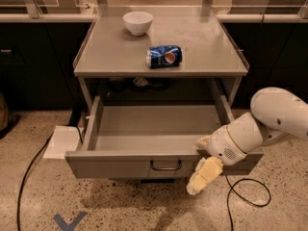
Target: Open top drawer
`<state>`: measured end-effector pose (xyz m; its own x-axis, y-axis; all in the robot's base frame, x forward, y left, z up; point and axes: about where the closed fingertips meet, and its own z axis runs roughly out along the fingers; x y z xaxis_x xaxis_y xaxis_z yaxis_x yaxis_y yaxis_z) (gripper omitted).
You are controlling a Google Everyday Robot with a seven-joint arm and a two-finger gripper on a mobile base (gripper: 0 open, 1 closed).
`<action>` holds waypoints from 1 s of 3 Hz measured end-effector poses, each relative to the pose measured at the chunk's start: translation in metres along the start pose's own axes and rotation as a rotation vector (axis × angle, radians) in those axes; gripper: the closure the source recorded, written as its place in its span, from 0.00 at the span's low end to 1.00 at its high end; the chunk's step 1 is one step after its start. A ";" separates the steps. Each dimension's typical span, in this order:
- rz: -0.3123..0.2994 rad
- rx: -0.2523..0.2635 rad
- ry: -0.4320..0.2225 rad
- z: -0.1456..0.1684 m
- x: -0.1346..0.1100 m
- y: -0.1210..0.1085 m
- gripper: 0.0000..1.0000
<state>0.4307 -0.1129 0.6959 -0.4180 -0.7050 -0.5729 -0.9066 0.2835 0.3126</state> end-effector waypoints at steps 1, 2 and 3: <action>0.005 -0.030 -0.005 0.005 0.011 0.013 0.00; 0.013 -0.036 -0.006 0.002 0.013 0.017 0.00; 0.059 -0.056 -0.002 -0.014 0.027 0.045 0.00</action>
Offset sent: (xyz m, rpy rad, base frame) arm -0.0978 -0.0336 0.0088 0.0523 0.1780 -0.0040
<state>0.3792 -0.1286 0.7049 -0.4706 -0.6869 -0.5538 -0.8758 0.2873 0.3879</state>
